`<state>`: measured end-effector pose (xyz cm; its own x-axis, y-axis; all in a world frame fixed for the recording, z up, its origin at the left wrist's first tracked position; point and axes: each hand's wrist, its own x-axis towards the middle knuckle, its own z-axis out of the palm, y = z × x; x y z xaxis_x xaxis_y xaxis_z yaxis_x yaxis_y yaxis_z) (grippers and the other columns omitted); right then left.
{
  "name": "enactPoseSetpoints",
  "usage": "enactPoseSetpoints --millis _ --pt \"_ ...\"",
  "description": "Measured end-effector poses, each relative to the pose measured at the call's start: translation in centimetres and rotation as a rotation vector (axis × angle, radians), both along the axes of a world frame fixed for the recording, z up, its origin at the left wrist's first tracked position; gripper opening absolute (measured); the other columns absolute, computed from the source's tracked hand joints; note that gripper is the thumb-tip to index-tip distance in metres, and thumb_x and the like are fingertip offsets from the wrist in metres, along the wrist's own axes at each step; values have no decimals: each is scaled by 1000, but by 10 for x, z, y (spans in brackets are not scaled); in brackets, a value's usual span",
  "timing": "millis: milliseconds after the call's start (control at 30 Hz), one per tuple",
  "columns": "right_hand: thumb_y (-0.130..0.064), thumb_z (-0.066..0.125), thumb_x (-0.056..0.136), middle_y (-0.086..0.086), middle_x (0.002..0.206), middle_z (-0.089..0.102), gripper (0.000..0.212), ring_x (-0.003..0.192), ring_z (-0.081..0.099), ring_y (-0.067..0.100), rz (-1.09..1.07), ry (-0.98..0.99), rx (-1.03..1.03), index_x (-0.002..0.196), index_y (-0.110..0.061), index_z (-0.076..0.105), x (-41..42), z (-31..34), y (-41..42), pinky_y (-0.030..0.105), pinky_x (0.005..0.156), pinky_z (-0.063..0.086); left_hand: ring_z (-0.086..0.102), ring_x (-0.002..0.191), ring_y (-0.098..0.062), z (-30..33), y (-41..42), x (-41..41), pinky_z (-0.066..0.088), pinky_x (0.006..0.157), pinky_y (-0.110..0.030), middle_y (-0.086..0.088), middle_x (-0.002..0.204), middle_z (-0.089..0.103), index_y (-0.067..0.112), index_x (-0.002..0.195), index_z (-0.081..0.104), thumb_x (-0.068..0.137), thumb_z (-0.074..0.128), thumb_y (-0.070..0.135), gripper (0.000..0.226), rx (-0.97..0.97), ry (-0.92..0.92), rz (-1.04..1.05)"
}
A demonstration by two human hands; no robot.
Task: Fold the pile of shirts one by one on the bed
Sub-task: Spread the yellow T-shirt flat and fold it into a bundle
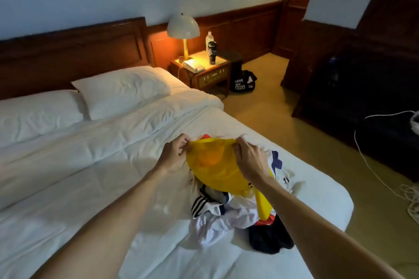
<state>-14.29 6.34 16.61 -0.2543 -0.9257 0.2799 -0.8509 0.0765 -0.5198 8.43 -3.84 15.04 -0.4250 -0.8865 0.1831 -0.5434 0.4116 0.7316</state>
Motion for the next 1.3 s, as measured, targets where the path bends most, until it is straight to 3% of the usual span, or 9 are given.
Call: enactPoseSetpoints --millis 333,433,533,633,733,933,1067,1167,1300 --pt "-46 37 95 7 91 68 36 78 64 36 196 122 -416 105 -19 59 157 238 58 38 56 47 59 78 -16 235 112 195 44 59 -20 1 91 64 22 103 55 103 48 12 12 -354 207 247" --pt "-50 44 92 5 101 70 40 88 65 32 275 132 -565 105 -19 65 215 293 85 33 61 42 61 79 -21 289 161 266 45 67 -38 -5 92 67 22 102 57 103 47 15 12 -439 207 308" --pt "-51 52 94 3 102 70 36 90 63 27 357 110 -632 103 -19 67 273 336 110 29 63 31 61 75 -20 331 209 331 44 64 -30 -2 93 68 23 102 60 103 49 17 13 -453 192 337" --pt "-37 55 99 7 92 67 23 85 61 31 382 43 -629 90 -17 64 319 363 119 30 60 28 62 84 -9 363 252 383 44 73 -23 5 91 68 26 96 66 99 58 32 11 -419 130 342" --pt "-33 54 100 7 84 61 23 79 55 28 403 -68 -599 82 -20 58 355 385 128 32 60 29 65 92 -8 388 296 434 51 81 -31 7 97 71 28 98 71 83 67 60 35 -281 66 375" --pt "-21 53 101 20 86 67 29 81 58 30 575 -240 -557 88 0 68 423 416 143 35 70 40 63 87 -13 422 356 506 46 71 -25 2 90 69 18 98 72 91 70 23 9 -410 -100 473" --pt "-23 50 103 -1 71 56 26 66 48 12 655 -341 -551 79 -18 59 438 421 150 7 55 35 45 58 -14 437 375 513 33 56 -27 -1 59 44 3 74 61 96 60 34 38 -501 23 570" --pt "-30 48 104 -11 65 51 36 62 46 4 721 -349 -554 68 -30 53 451 425 155 5 51 35 52 64 -24 440 387 518 39 62 -32 -8 63 44 5 77 57 90 48 57 55 -416 93 624" --pt "-33 44 105 -12 66 46 37 61 42 2 770 -287 -551 67 -33 47 457 429 161 4 48 32 55 75 -17 439 397 528 40 67 -26 -5 78 56 9 94 64 97 56 44 36 -383 29 620"
